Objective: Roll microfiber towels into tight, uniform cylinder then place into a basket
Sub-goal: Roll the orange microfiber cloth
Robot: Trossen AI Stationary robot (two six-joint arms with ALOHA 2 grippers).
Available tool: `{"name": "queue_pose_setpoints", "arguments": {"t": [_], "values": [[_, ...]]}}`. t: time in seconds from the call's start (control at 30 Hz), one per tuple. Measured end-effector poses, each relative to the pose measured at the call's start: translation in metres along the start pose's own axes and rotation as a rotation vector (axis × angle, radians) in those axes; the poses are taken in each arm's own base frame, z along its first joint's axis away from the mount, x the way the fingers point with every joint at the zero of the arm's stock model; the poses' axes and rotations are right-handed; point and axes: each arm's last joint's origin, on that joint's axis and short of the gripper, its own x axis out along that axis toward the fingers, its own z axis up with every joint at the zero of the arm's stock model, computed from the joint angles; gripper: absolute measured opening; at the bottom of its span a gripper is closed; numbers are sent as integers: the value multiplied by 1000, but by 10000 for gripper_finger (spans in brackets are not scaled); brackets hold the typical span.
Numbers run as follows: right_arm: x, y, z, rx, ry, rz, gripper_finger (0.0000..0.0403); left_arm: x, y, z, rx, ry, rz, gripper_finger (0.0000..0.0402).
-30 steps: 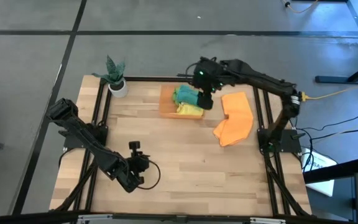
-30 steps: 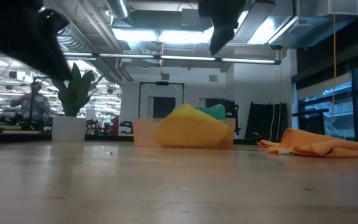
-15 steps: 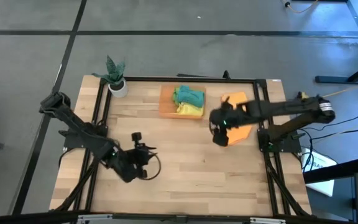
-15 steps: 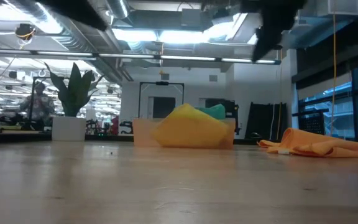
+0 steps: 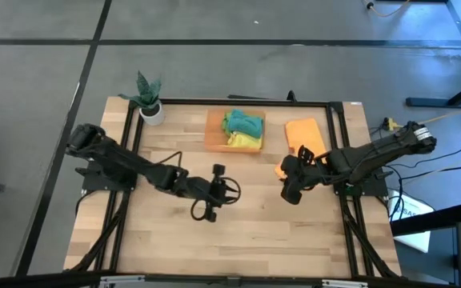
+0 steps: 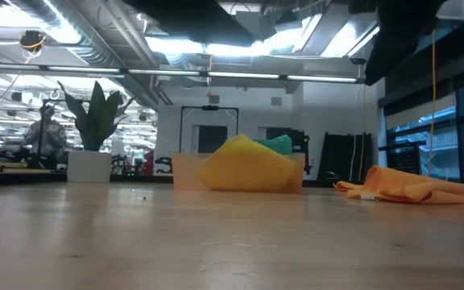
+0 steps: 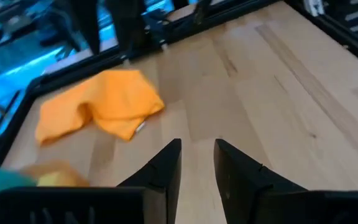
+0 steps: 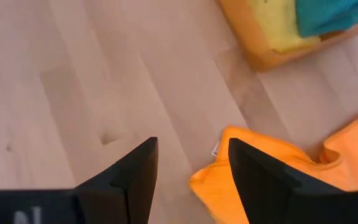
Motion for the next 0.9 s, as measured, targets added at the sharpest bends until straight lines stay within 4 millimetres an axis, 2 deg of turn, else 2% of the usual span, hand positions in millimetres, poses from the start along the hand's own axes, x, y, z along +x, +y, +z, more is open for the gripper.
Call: {"name": "queue_pose_setpoints", "arguments": {"t": [0.1,0.23,0.37,0.53,0.7,0.9], "values": [[-1,5,-4,-10,0,13,197,14,1,-6,27,-1,-4,86],[13,5,-23,-40,39,-25,197,22,0,-13,33,27,-3,86],[35,-3,-47,48,72,-104,197,22,-4,-14,32,31,-15,86],[54,-17,-66,180,134,-175,197,21,-9,-14,40,33,-27,86],[67,-27,-73,271,71,-242,197,20,-11,-13,42,31,-33,86],[84,-28,-73,353,-15,-160,197,20,-13,-13,38,30,-38,86]]}}
